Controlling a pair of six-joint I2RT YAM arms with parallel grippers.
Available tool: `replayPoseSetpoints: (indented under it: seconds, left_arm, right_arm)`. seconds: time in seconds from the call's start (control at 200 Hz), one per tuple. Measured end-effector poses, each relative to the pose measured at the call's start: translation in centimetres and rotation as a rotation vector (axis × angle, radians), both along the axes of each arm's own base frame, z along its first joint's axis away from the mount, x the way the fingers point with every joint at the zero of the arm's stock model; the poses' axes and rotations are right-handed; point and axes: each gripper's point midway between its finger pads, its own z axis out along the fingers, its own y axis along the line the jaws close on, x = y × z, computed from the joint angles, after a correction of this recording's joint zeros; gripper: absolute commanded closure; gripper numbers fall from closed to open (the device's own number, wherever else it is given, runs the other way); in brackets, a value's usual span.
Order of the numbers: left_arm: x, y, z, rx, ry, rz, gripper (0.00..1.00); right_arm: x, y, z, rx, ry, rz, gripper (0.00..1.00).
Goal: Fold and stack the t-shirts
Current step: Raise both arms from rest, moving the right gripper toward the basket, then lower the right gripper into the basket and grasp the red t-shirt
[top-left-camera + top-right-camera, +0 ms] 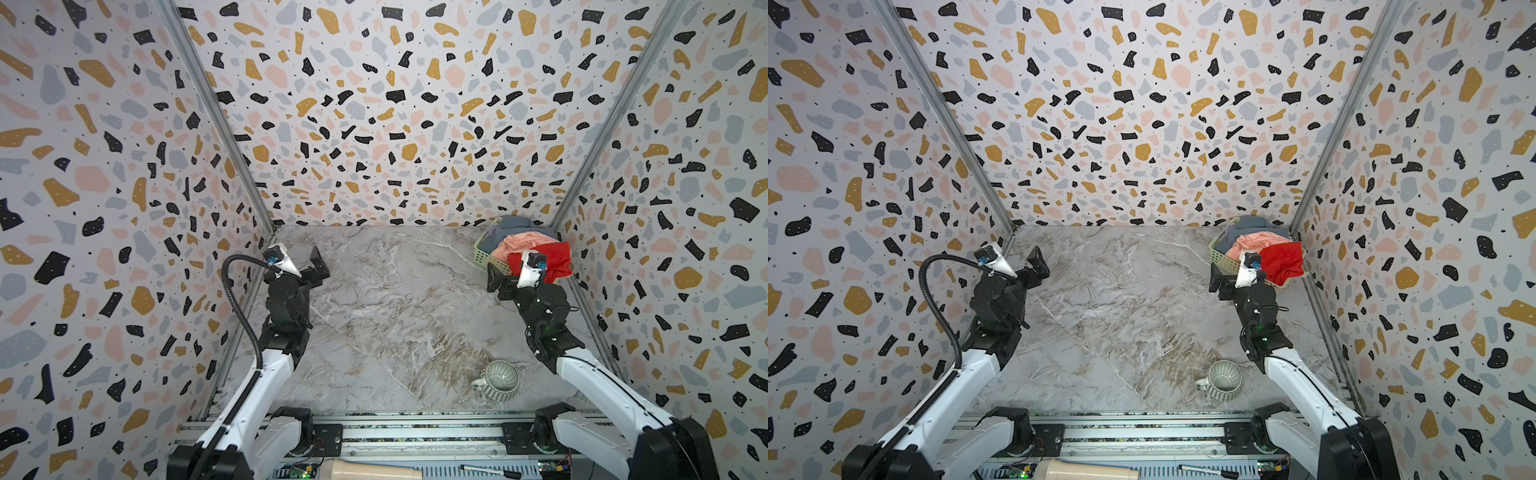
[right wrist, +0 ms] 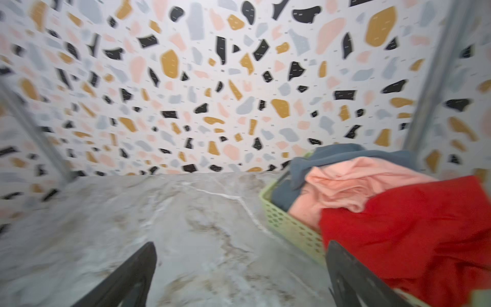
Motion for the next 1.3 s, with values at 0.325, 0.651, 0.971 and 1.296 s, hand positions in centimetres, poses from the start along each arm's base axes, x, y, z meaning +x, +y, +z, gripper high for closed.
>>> replayPoseSetpoints:
  seconds: [0.325,0.651,0.971,1.296]
  left_arm:
    - [-7.4,-17.2,-5.9,-0.313,0.231,-0.604,0.01]
    - [-6.0,-17.6,-4.5,-0.289,0.215,-0.582,0.0]
    - [-3.2,-20.6,-6.1,-0.061,0.272,-0.638,0.05]
    - [-1.9,-24.8,-9.9,-0.014,0.388,-0.79,0.08]
  right_arm:
    - [-7.2,7.9,-5.0,0.306,0.342,0.358,0.01]
    - [-0.9,-0.4,-3.9,0.293,0.346,0.01,0.07]
    - [7.0,-10.6,-8.5,0.157,0.483,-0.293,0.23]
    - [7.1,-10.9,-11.6,0.14,0.569,-0.249,0.44]
